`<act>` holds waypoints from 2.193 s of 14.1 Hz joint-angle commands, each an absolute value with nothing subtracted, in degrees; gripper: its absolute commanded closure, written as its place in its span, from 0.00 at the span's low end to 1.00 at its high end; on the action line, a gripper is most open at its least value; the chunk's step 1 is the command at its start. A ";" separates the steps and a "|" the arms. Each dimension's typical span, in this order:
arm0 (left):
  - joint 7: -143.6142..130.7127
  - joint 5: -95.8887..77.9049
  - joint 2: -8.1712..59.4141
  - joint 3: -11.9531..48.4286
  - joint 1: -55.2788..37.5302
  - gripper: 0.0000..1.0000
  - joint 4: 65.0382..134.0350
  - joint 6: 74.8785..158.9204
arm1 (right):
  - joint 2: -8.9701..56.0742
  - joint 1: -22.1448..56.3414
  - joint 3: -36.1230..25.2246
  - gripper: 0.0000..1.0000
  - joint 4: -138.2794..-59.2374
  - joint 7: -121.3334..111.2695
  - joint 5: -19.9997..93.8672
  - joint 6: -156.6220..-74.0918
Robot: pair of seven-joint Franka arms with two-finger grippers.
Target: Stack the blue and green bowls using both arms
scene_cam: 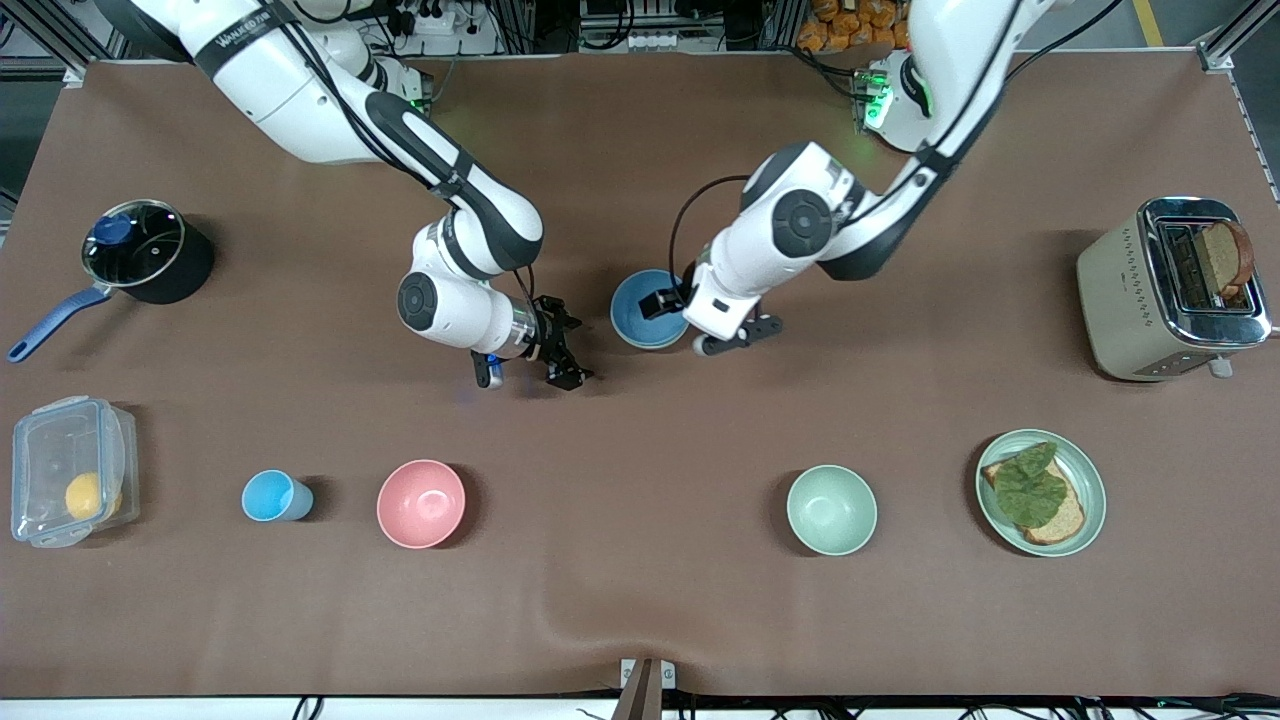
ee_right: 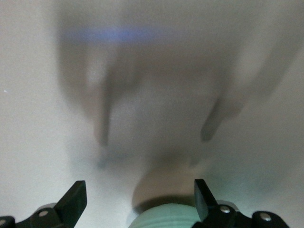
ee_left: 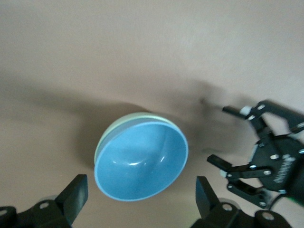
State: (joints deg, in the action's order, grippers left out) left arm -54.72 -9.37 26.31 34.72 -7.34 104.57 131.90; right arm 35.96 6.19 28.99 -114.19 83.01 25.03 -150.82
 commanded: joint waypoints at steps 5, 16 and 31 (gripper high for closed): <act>-54.23 0.69 21.29 34.63 4.03 0.00 96.86 119.73 | 27.00 1.94 26.03 0.00 -114.43 82.09 8.90 -132.92; -42.12 6.86 13.10 34.19 15.90 0.00 86.92 97.04 | 13.97 -2.75 16.56 0.00 -106.03 54.16 1.23 -103.57; -15.15 -1.49 -1.74 5.29 1.41 0.00 95.62 88.68 | 7.30 2.73 3.16 0.00 -78.14 19.87 -0.79 -76.73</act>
State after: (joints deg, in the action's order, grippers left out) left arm -20.63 0.66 5.15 8.99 2.42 90.38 88.60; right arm 7.79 1.80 4.14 -81.71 21.69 0.52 -79.22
